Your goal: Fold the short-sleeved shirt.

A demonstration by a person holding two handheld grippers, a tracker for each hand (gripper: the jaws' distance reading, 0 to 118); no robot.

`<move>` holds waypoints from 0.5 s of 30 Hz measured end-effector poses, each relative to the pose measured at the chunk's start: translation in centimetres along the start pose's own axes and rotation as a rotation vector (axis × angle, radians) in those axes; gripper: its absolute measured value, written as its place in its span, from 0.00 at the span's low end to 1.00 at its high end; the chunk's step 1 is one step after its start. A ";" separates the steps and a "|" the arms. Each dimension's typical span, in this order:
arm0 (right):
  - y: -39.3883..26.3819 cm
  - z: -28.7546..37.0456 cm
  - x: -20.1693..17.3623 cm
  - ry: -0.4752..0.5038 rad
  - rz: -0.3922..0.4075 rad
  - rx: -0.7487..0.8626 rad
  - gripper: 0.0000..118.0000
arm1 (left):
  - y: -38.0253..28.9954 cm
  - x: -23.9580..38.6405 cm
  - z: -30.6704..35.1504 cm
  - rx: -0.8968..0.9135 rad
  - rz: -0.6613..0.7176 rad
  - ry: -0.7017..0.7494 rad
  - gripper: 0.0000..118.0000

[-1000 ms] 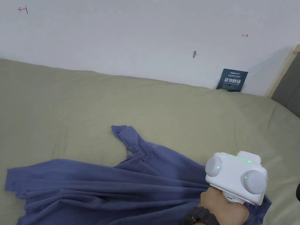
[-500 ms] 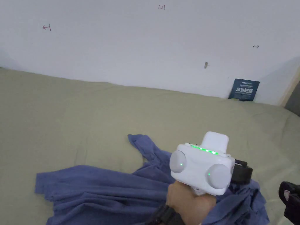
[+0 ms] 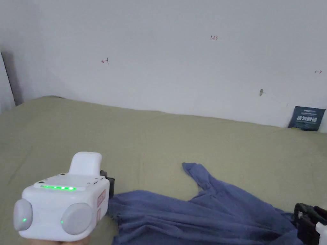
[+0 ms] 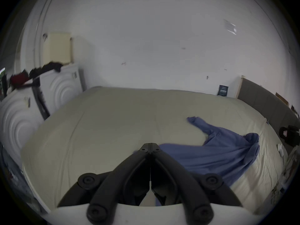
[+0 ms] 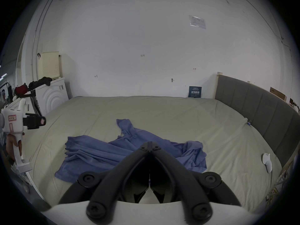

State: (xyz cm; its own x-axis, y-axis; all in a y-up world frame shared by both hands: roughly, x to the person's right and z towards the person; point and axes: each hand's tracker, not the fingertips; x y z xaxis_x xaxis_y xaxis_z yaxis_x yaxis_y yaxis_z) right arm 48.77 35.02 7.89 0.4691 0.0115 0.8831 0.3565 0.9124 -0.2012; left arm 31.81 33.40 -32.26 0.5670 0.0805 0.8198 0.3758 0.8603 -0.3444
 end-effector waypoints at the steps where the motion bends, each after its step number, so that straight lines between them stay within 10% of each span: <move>1: 0.0 -0.1 -0.3 0.007 0.004 -0.003 0.00 | -0.4 -0.9 0.5 0.013 -0.027 0.048 0.00; 15: -0.8 -2.4 -1.7 0.053 0.045 -0.057 0.00 | -3.5 -4.1 -1.6 -0.127 0.035 0.015 0.00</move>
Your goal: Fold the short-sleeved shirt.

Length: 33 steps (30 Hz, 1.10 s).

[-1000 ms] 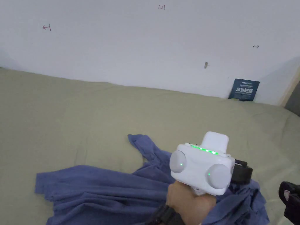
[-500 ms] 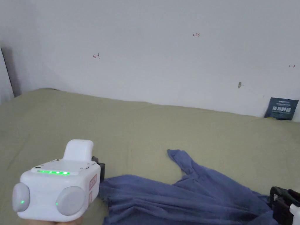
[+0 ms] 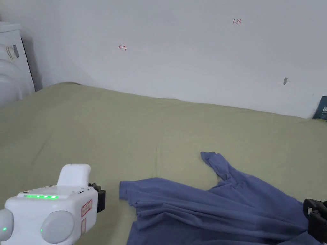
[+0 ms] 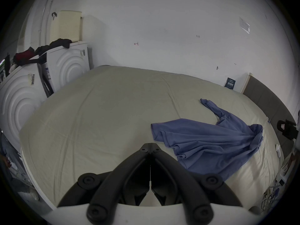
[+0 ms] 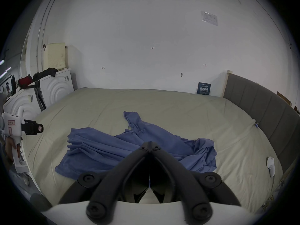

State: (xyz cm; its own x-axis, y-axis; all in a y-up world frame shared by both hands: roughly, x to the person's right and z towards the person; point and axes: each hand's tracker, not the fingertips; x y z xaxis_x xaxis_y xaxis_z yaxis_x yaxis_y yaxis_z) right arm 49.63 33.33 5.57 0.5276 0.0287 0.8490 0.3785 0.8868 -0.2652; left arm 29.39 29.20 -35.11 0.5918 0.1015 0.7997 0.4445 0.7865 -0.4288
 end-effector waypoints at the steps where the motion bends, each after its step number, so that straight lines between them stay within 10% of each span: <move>1: 0.0 -0.2 0.0 -0.002 -0.002 -0.001 0.00 | 0.2 0.2 -1.1 -0.007 -0.009 -0.009 0.00; 15: -0.7 -0.6 4.7 -0.100 0.006 -0.023 0.00 | 5.4 2.1 -17.5 -0.211 -0.079 -0.076 0.02; 16: -0.7 -0.6 5.0 -0.111 0.005 -0.027 0.00 | 5.5 2.2 -18.4 -0.230 -0.075 -0.069 0.15; 18: -0.7 -0.9 5.5 -0.110 0.000 -0.030 0.00 | 5.7 2.3 -19.4 -0.257 -0.058 -0.072 0.85; 19: -0.7 -1.1 5.5 -0.114 0.000 -0.031 0.00 | 5.5 2.3 -19.9 -0.287 -0.027 -0.069 1.00; 33: -1.0 -1.5 4.9 -0.059 -0.014 -0.019 0.00 | 3.4 4.2 -22.1 -0.348 0.019 0.044 1.00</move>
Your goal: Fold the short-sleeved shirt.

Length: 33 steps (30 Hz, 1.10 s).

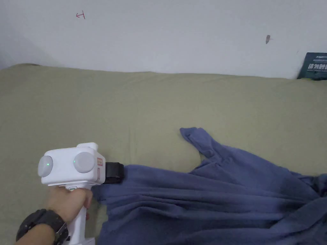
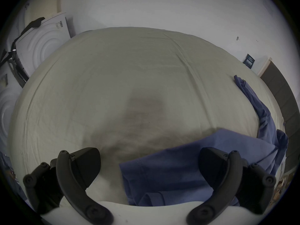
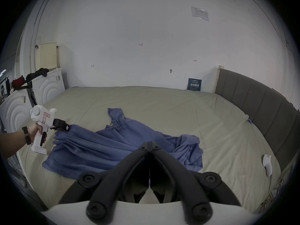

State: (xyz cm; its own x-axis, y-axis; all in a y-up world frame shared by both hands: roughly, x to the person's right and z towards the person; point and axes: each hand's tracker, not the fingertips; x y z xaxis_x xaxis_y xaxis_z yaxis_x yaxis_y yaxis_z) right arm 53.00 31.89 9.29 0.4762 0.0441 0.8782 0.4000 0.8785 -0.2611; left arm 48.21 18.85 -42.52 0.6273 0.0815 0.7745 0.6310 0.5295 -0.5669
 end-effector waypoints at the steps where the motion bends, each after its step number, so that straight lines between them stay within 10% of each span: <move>1: 0.0 0.1 0.1 0.002 -0.001 0.002 0.00 | -0.3 0.2 0.3 0.001 0.006 -0.002 0.98; 5: -0.2 0.1 0.2 -0.003 -0.021 0.007 0.00 | -0.2 0.6 1.8 0.025 -0.020 0.003 0.66; 8: -0.5 0.1 0.3 -0.009 -0.027 0.006 0.00 | -0.1 0.6 2.6 0.039 -0.067 0.015 0.04; 9: -0.6 0.2 0.3 -0.010 -0.028 0.006 0.00 | 0.0 0.5 2.6 0.055 -0.048 -0.070 0.00; 22: -0.5 0.4 3.2 -0.045 -0.049 0.000 0.00 | 2.2 0.5 8.9 0.158 0.000 -0.352 0.00; 28: -1.5 -2.7 9.3 -0.080 -0.228 -0.112 0.01 | 2.2 0.5 8.8 0.149 -0.007 -0.340 0.00; 33: -1.3 -6.7 14.3 -0.133 -0.224 -0.227 0.07 | 1.6 1.0 8.3 0.144 -0.004 -0.346 0.00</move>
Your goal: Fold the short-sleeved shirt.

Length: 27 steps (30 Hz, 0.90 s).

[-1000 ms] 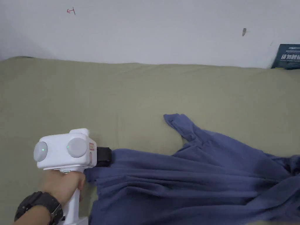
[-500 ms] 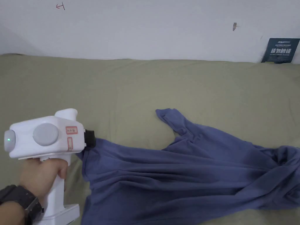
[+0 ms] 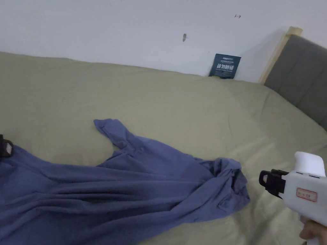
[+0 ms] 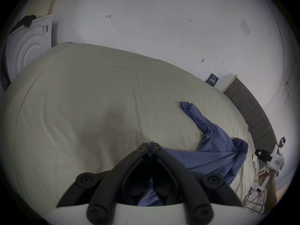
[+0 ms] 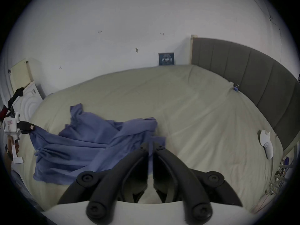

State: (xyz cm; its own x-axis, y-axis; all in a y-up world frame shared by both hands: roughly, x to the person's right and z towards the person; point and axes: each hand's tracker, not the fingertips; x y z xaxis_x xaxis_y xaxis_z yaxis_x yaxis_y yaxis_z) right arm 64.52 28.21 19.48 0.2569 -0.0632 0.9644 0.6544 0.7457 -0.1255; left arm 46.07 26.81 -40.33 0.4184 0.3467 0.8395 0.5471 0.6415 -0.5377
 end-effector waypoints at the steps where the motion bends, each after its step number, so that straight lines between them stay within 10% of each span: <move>1: 0.5 -0.8 0.4 0.005 -0.005 0.004 0.16 | -0.1 0.1 -0.1 -0.002 0.004 0.000 0.00; 4: 1.9 -4.1 0.9 0.092 -0.067 -0.082 0.69 | -0.3 0.2 -0.4 -0.014 0.007 -0.002 0.00; 8: 2.7 -7.1 0.9 0.191 -0.215 -0.155 0.72 | -0.5 0.4 0.0 -0.027 0.006 0.004 0.00; 18: 2.1 -11.8 -1.7 0.122 -0.229 -0.262 0.73 | -0.7 -0.3 0.0 -0.032 0.029 -0.002 0.00; 22: 1.3 -12.4 -2.0 0.130 -0.226 -0.301 0.63 | -0.7 -0.4 -0.4 -0.036 0.039 -0.007 0.00; 23: 1.4 -11.6 -2.2 0.160 -0.216 -0.239 0.47 | -0.7 -0.6 -0.6 -0.034 0.043 -0.009 0.00; 24: 1.4 -10.9 -2.4 0.171 -0.206 -0.214 0.09 | -0.7 -0.6 -0.6 -0.031 0.044 -0.016 0.00; 27: 1.9 -8.8 -2.3 0.246 -0.197 -0.142 0.09 | -0.3 -0.7 -0.4 -0.011 0.040 -0.028 0.00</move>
State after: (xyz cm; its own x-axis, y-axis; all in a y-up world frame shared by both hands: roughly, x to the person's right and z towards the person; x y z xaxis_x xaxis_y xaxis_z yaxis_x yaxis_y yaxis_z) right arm 71.40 23.91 14.98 0.2684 -0.3674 0.8905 0.7967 0.6043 0.0092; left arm 45.97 26.09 -40.78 0.4195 0.3914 0.8190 0.5385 0.6191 -0.5717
